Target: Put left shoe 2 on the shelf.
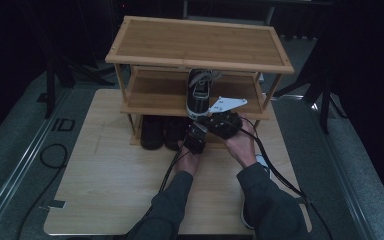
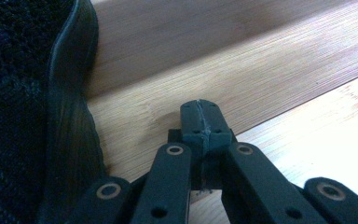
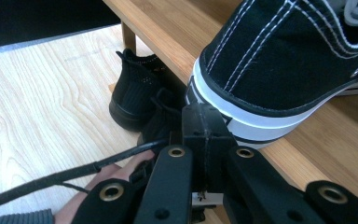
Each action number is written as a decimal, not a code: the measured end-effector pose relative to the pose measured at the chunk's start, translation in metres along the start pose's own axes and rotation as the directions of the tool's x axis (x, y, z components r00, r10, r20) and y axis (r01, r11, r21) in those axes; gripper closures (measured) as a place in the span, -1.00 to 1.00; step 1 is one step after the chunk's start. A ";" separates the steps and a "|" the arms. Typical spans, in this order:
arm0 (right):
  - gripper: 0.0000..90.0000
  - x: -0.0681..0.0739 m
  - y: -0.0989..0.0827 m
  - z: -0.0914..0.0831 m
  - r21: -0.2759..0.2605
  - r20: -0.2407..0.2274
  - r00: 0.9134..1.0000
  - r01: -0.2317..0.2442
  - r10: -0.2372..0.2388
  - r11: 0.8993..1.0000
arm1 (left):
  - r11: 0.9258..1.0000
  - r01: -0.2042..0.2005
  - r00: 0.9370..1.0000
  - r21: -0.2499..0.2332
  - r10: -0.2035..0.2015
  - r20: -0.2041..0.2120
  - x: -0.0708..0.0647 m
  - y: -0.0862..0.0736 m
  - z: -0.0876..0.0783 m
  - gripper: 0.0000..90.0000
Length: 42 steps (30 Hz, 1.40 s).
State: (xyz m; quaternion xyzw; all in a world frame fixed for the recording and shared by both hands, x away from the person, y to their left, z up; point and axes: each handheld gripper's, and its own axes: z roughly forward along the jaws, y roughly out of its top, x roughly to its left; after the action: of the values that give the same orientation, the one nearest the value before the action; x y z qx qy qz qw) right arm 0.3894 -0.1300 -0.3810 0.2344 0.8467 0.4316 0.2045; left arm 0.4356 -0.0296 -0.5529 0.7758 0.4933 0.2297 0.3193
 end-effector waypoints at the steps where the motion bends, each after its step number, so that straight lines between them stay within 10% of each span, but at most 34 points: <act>1: 1.00 0.000 0.001 0.001 0.001 0.002 1.000 -0.004 0.004 1.000 | 1.000 0.000 1.000 0.000 0.000 0.000 0.000 0.000 0.000 1.00; 22: 1.00 -0.007 0.003 0.005 0.028 0.074 0.997 -0.001 -0.001 1.000 | 1.000 -0.004 1.000 0.006 0.004 -0.003 0.000 0.000 -0.001 1.00; 42: 0.78 -0.013 0.004 0.000 0.023 0.000 0.999 -0.046 0.046 0.999 | 1.000 -0.001 1.000 -0.001 0.001 0.004 0.000 0.000 0.000 1.00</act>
State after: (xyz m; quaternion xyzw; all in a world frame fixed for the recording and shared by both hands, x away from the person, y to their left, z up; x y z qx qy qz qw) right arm 0.4006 -0.1355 -0.3763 0.2559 0.8462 0.4263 0.1916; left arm 0.4354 -0.0291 -0.5531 0.7765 0.4920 0.2286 0.3205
